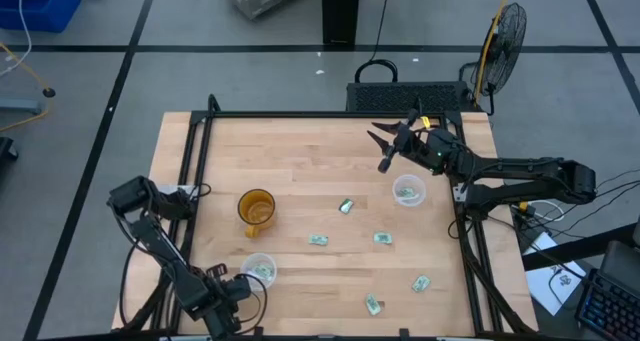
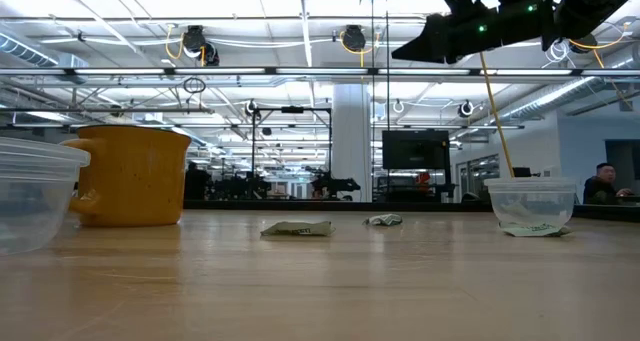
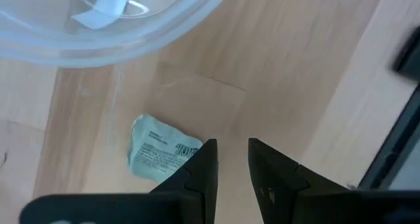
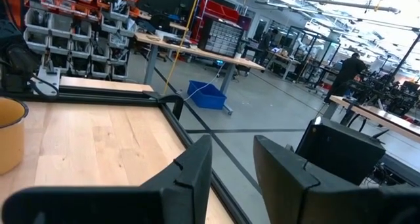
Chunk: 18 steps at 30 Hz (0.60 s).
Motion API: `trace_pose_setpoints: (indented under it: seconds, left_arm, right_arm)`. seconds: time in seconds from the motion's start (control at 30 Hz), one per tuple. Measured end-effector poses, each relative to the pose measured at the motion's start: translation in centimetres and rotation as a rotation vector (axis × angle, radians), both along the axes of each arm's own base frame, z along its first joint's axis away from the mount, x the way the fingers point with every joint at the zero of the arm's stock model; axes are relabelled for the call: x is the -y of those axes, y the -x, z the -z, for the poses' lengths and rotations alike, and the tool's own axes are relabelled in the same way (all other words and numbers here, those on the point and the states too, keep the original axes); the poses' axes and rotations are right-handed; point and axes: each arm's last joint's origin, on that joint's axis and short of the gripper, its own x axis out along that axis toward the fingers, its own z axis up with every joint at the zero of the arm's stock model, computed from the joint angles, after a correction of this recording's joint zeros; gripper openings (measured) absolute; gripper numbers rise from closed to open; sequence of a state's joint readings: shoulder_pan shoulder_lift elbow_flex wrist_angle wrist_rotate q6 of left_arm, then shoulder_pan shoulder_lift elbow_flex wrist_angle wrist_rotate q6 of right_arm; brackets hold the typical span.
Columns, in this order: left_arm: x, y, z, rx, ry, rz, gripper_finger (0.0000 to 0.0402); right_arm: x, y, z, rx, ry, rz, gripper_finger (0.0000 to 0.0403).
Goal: Pick and place Stevia / Truvia into bins
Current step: Put the stevia packet into the bottom transparent container
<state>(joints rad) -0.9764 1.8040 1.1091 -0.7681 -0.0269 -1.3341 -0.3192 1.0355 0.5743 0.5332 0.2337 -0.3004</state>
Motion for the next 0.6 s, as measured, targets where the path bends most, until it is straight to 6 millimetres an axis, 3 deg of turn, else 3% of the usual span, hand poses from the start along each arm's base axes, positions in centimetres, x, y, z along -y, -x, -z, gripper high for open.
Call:
trace_pose_setpoints:
  seconds: [0.6]
  left_arm:
    - [-1.3,-0.7,-0.9,-0.101,-0.07,0.012,0.009]
  right_arm:
    - [0.0,0.0,0.0,0.0,0.0,0.0,0.0105]
